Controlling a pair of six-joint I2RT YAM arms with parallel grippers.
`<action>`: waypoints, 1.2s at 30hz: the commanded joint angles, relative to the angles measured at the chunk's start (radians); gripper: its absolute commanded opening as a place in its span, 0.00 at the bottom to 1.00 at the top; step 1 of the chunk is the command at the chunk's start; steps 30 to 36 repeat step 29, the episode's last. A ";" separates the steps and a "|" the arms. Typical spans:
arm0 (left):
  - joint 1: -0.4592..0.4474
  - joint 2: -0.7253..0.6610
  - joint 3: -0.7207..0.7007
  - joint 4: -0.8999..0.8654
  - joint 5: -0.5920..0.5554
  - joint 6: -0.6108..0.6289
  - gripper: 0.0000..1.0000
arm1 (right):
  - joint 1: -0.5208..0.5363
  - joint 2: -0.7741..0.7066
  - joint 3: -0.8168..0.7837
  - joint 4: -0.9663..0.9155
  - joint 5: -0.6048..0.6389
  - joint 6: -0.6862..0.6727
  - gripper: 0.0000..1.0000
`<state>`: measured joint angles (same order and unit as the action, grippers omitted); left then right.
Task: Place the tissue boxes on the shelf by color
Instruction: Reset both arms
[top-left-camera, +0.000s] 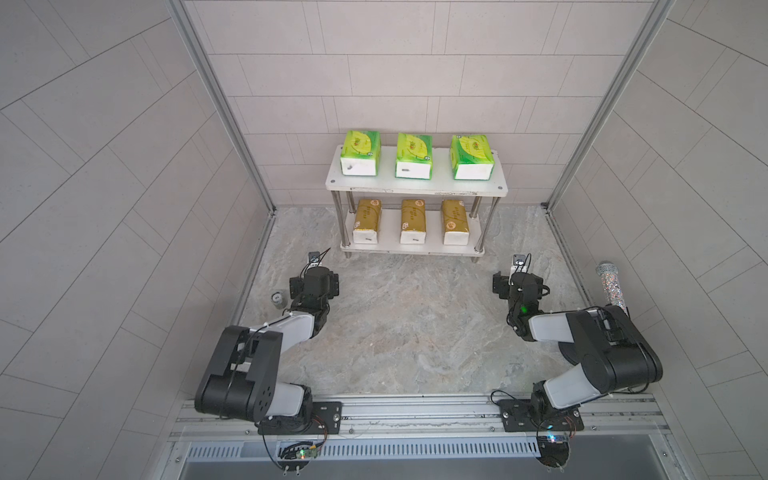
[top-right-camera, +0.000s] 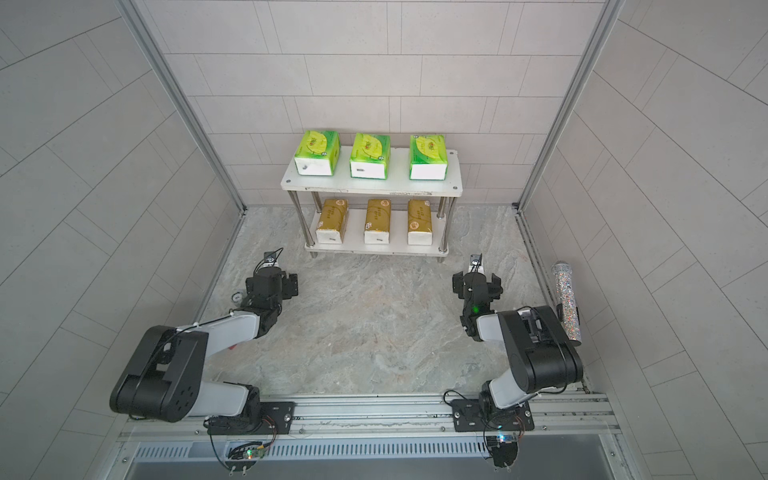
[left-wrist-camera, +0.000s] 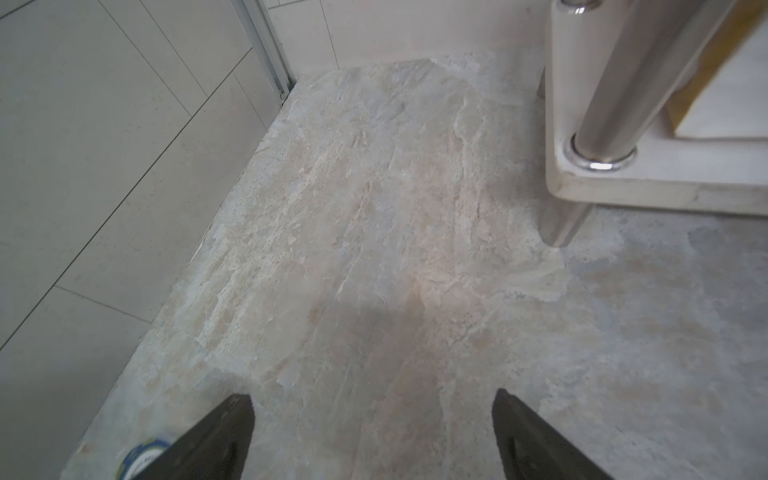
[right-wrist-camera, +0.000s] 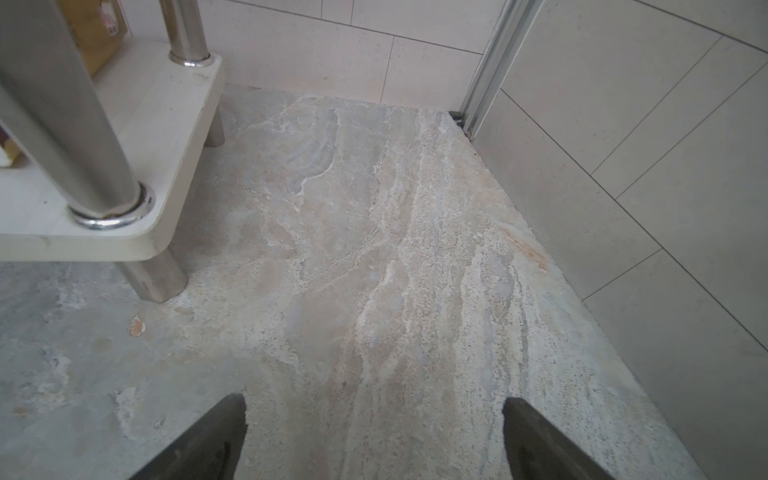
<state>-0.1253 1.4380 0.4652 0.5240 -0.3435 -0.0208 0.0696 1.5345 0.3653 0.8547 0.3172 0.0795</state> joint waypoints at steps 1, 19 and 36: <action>0.046 0.087 -0.006 0.190 0.102 0.015 0.96 | -0.034 0.046 -0.025 0.178 -0.015 0.027 1.00; 0.087 0.113 -0.036 0.270 0.182 0.005 1.00 | -0.029 0.035 -0.011 0.124 -0.044 0.013 1.00; 0.088 0.111 -0.034 0.265 0.183 0.005 1.00 | -0.030 0.035 -0.012 0.125 -0.045 0.012 1.00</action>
